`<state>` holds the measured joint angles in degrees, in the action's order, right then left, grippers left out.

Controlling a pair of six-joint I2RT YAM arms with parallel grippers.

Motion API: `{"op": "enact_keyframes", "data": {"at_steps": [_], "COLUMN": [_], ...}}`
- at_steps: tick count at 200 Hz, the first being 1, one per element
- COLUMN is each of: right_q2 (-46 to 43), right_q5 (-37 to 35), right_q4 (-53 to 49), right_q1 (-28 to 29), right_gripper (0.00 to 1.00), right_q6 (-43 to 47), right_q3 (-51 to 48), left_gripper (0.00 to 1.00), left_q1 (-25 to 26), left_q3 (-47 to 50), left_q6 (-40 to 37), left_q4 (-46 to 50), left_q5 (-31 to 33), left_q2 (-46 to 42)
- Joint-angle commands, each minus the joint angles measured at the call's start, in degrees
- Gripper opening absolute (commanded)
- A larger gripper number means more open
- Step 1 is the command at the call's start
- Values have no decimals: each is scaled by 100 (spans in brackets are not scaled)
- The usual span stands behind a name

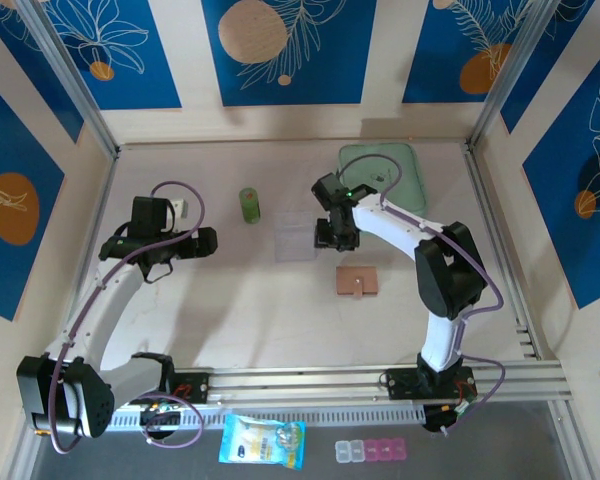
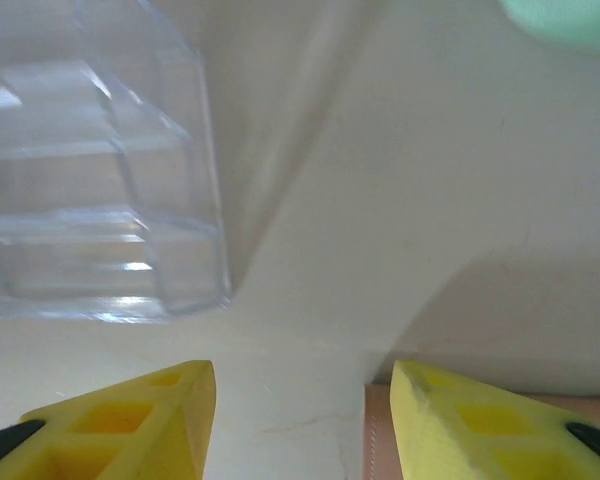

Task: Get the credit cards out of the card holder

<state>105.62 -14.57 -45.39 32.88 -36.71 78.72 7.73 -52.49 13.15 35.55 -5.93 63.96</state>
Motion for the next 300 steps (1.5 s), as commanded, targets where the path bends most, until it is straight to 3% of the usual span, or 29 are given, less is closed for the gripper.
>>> {"op": "enact_keyframes", "data": {"at_steps": [1,65,125,199,221,263,278,300], "right_q2": [-129,-32,-58,-1140,-1509,-1586,-1484,-1265], "right_q5": [346,530,519,71,70,258,356,503], "right_q4": [347,593,-73,-612,-541,-341,-226,-102], "right_q1": [0,154,518,731,546,-32,-249,-519], "right_gripper": [52,53,54,56,63,87,99,99], "right_q6": [-161,-153,-258,-732,-703,-339,-174,84], "right_q3": [-425,-842,-936,-1796,-2010,-2080,-2049,-1952], "left_gripper": [100,100,100,100,100,100,100,100], "left_q1": [-21,-24,-25,-22,-22,-21,-18,-17], "left_q3": [64,68,57,66,64,46,55,72], "left_q6": [31,33,23,21,29,21,18,12], "left_q4": [-56,-39,-31,-35,-29,-10,-4,13], "left_q5": [-136,-136,-162,-241,-242,-216,-188,-132], "left_q2": [79,90,119,160,178,221,224,222]}}
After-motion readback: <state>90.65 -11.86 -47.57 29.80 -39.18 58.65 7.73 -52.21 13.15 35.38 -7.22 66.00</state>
